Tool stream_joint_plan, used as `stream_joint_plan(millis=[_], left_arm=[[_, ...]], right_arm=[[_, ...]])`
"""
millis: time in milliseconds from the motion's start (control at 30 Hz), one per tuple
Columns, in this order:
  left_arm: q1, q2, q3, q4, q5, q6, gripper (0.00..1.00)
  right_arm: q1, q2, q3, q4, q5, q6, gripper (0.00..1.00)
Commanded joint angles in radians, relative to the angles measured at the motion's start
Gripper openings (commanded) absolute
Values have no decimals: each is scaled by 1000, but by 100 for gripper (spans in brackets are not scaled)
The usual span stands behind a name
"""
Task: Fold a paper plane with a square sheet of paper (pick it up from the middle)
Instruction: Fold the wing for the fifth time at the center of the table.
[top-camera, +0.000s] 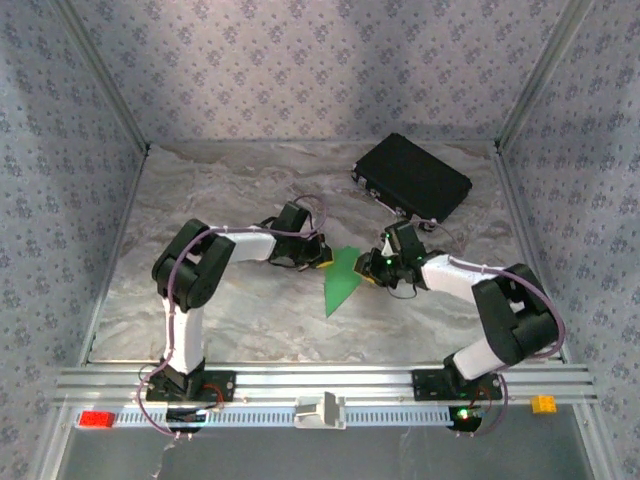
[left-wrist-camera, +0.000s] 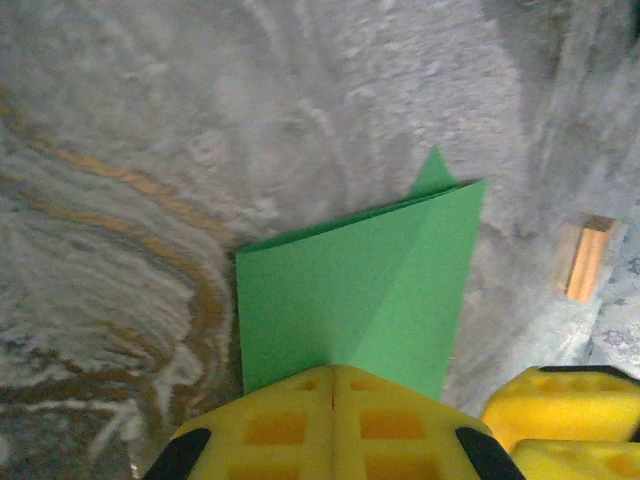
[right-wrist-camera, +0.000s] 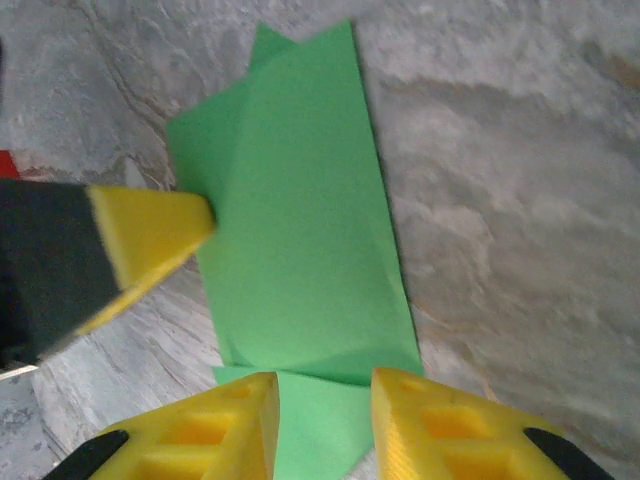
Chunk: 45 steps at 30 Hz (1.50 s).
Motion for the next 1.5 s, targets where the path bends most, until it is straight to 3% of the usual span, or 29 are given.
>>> stream_joint_plan(millis=[0,733,900,1467], left_arm=[[5,25,-41,15,15,10,0],[21,25,-78,43,24,3,0],[21,25,-79,46,24,1,0],[24,28,-79,53,28,-4,0]], right_arm=[[-21,41,56,-43,-33,-60,32],[-80,220,179,-73,-84,-125,34],[-79,222,159,-73,-77,-124,34],[-97,178,72,99,-220,-51,32]])
